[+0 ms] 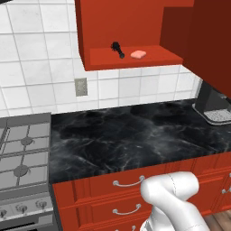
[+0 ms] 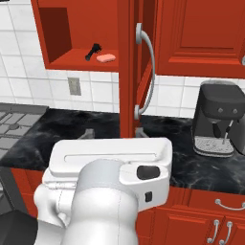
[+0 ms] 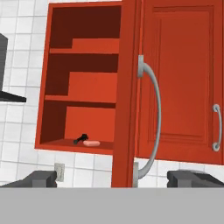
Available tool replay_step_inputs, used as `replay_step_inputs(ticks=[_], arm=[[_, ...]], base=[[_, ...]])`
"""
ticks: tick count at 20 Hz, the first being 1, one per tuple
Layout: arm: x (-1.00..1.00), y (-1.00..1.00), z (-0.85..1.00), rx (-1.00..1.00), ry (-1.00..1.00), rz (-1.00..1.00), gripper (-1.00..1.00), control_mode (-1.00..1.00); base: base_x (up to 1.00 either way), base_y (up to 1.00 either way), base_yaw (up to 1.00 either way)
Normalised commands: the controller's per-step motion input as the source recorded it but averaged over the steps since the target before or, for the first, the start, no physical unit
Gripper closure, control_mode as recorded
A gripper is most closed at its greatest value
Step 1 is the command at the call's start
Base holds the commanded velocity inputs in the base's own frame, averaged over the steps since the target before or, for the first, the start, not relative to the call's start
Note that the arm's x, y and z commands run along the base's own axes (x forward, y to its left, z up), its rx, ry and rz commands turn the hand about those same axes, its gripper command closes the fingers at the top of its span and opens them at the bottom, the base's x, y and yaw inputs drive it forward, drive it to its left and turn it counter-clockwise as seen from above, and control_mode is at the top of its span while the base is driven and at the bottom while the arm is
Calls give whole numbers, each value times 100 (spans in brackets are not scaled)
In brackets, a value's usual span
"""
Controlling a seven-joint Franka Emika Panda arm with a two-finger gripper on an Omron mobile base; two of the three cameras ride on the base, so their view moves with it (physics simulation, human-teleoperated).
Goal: Pick up the dish brush and bar soap from the sink, and place them back in the cabinet, and close the cabinet door.
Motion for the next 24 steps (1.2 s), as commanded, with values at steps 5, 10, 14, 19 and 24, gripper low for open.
replay_step_inputs(ticks=[5,10,14,19,24], arm=[[7,-15,-13,0,0,3,-100,-100],[12,-14,-12,0,0,3,-100,-100],[13,-13,-11,0,0,2,-100,-100],[14,-11,-10,0,-1,2,-100,-100],[10,-11,-2,0,-1,3,-100,-100]], base=[[0,0,0],[0,0,0],[0,0,0],[0,0,0],[0,0,0]])
